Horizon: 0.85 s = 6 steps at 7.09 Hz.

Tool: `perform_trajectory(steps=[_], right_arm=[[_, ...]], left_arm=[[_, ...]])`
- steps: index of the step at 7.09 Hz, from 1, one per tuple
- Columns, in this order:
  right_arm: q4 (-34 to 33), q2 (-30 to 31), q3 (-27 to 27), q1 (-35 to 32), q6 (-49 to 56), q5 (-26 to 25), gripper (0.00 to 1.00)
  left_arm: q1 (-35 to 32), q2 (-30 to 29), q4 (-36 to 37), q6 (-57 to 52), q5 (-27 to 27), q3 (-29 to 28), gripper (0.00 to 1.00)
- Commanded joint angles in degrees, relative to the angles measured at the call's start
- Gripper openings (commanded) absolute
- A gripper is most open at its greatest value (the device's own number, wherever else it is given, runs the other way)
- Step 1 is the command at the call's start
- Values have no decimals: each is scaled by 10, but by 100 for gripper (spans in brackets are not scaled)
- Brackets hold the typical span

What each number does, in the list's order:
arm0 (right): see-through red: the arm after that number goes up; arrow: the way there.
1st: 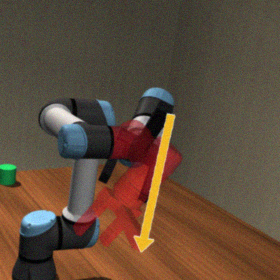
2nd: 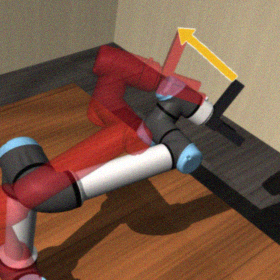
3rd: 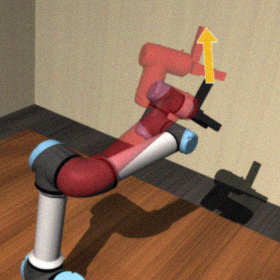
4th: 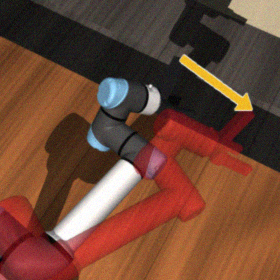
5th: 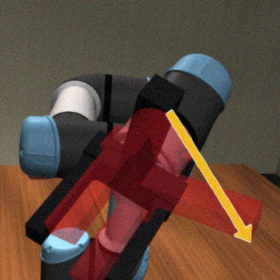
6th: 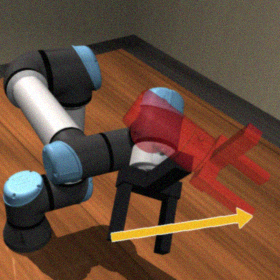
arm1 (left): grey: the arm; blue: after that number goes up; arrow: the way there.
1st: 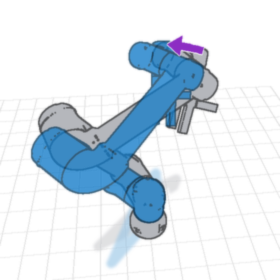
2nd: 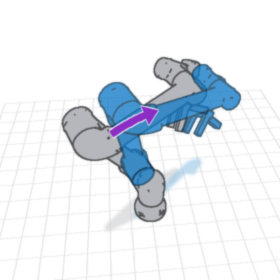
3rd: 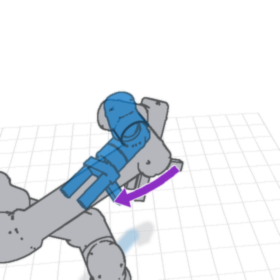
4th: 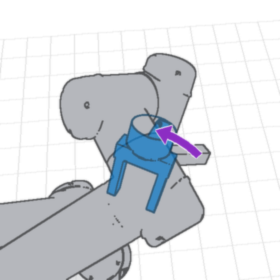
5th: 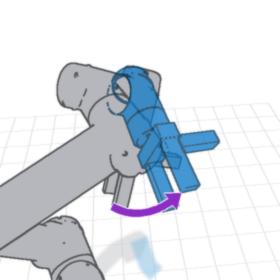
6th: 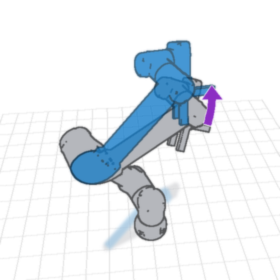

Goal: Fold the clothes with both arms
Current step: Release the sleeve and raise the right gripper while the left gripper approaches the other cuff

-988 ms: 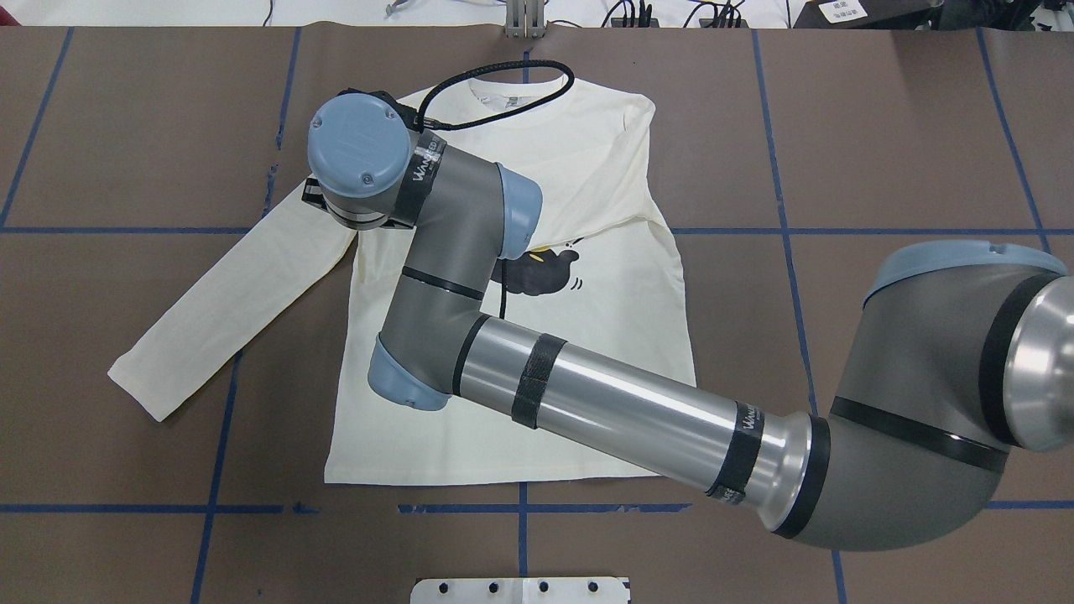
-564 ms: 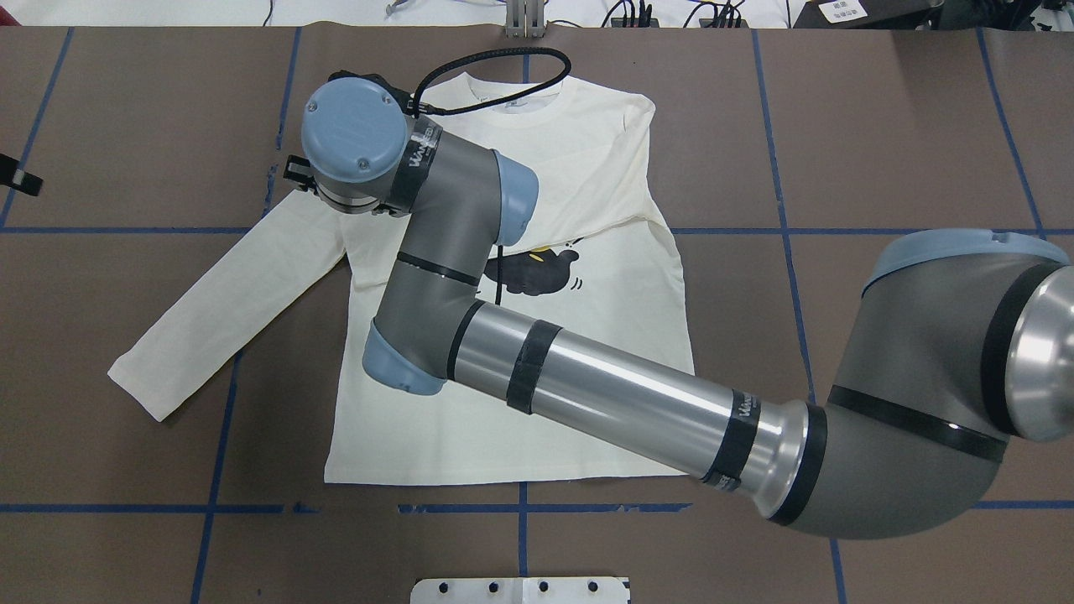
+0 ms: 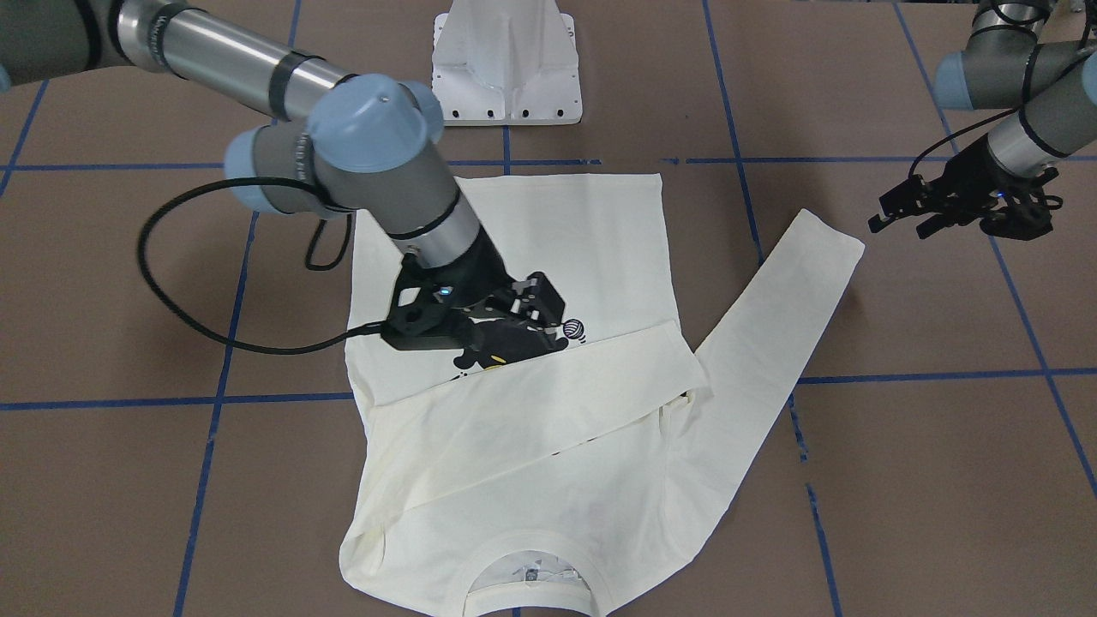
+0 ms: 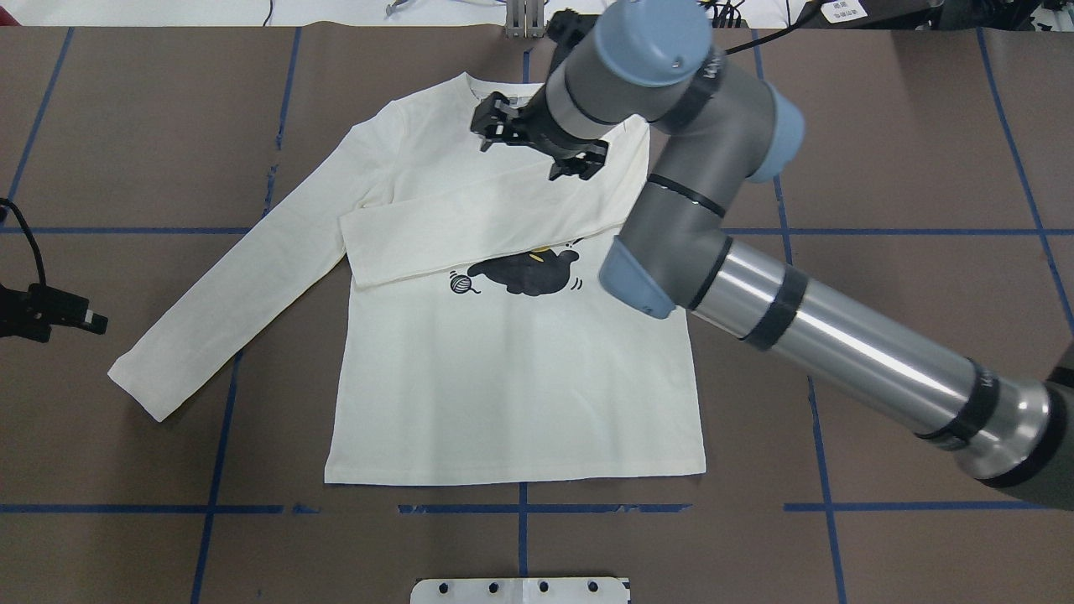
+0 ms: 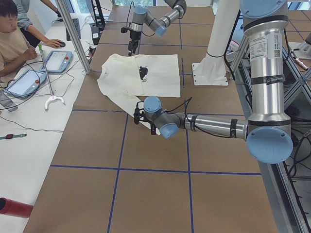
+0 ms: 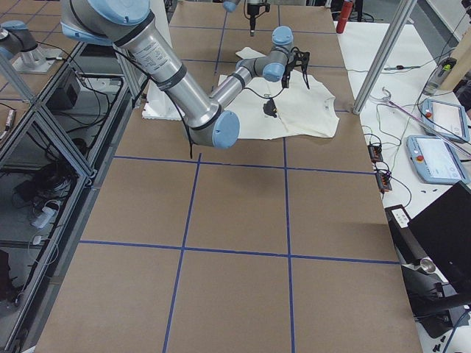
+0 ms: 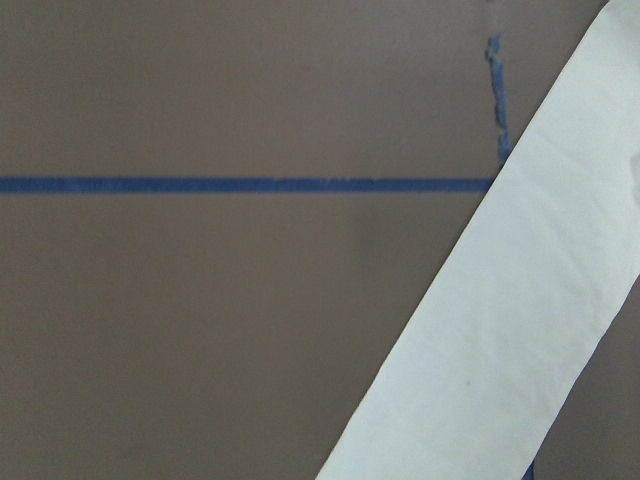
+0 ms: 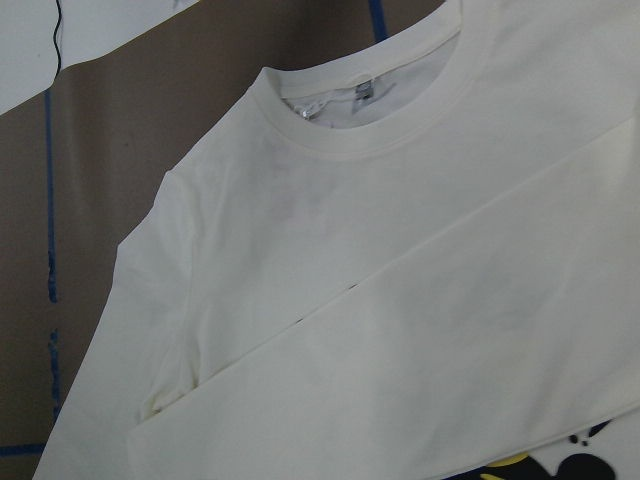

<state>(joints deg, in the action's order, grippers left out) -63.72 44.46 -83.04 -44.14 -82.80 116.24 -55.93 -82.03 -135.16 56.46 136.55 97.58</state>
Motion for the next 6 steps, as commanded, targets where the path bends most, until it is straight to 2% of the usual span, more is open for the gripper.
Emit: perform_trajectory(steps=[1, 2, 5, 6], right_arm=[[-9, 95, -54, -85, 86, 84, 100], [-10, 103, -52, -95, 124, 84, 100], [-8, 111, -56, -94, 124, 76, 100], [-7, 111, -56, -94, 124, 74, 100]], left_arm=[[56, 6, -10, 30, -31, -19, 96], [76, 2, -11, 31, -54, -28, 93], [93, -11, -9, 29, -59, -30, 86], [93, -19, -8, 27, -91, -37, 86]])
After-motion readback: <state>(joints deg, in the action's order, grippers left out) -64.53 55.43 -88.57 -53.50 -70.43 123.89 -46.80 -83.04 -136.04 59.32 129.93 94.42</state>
